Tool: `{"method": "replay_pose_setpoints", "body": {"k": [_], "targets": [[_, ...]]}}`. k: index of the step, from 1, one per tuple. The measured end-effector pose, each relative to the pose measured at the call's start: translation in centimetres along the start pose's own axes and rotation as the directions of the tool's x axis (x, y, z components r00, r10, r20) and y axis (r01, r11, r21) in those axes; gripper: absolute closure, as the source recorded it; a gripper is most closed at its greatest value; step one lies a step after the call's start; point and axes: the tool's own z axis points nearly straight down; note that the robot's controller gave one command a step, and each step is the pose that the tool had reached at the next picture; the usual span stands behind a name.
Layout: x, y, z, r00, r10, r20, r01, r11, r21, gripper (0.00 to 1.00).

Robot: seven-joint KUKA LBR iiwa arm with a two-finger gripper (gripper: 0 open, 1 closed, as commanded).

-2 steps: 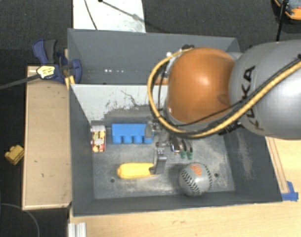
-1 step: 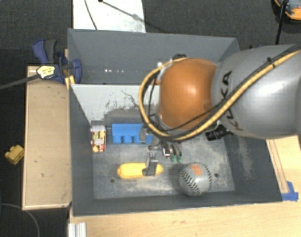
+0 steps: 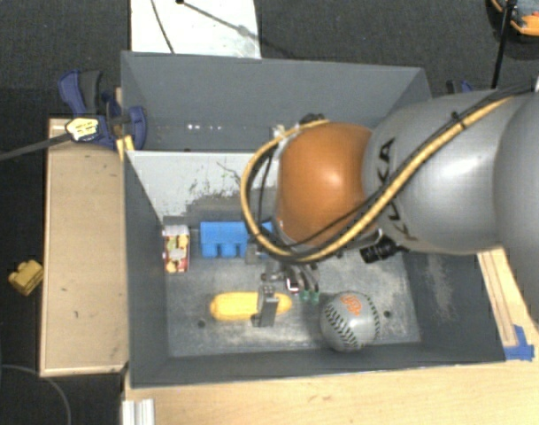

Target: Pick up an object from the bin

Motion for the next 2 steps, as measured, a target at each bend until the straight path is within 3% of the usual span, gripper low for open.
{"method": "replay_pose_setpoints", "body": {"k": [1, 2], "targets": [[0.0, -1.0, 2.4, 0.993, -0.116, 0.008, 0.116, 0.993, -0.001, 0.00], [0.4, -1.5, 4.5, 0.999, 0.046, 0.005, -0.046, 0.999, -0.002, 0.00]]}}
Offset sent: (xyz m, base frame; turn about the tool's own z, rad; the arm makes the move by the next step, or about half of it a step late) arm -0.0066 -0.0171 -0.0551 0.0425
